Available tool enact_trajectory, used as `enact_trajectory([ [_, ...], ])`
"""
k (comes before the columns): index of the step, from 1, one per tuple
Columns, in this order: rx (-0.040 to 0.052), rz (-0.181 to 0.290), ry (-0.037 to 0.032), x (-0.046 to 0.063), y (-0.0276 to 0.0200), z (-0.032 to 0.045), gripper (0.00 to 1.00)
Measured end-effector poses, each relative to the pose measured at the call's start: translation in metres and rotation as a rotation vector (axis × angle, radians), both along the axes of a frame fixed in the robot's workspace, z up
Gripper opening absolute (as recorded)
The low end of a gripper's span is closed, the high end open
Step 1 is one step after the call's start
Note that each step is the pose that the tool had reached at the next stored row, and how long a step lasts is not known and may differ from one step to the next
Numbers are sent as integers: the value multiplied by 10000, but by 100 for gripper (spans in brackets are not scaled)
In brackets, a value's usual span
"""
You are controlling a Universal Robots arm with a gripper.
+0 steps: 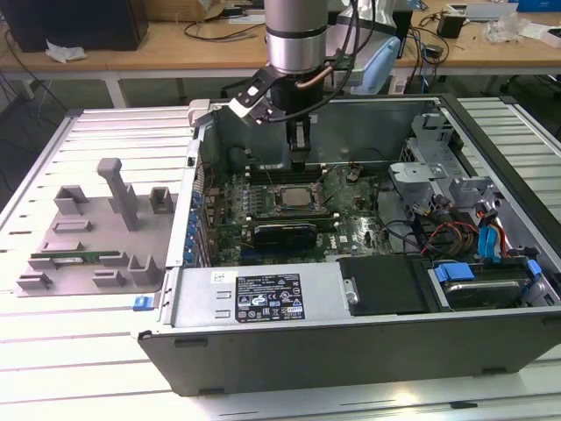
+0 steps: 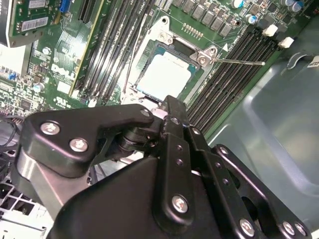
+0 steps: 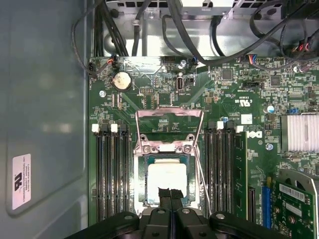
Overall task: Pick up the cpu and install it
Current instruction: 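Close the cpu cover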
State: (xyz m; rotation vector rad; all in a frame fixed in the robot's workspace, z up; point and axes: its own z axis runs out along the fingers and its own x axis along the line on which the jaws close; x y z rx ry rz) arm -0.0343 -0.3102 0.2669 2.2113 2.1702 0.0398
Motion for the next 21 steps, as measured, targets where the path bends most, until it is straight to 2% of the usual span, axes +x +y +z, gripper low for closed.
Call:
enact_trajectory([
  [6, -1, -1, 2, 131, 0, 1, 11],
  [12, -1, 2, 1, 380, 0, 1, 11],
  [17, -1, 0, 2, 531, 0, 0, 11],
  [21, 1, 0, 1, 558, 0, 8, 11],
])
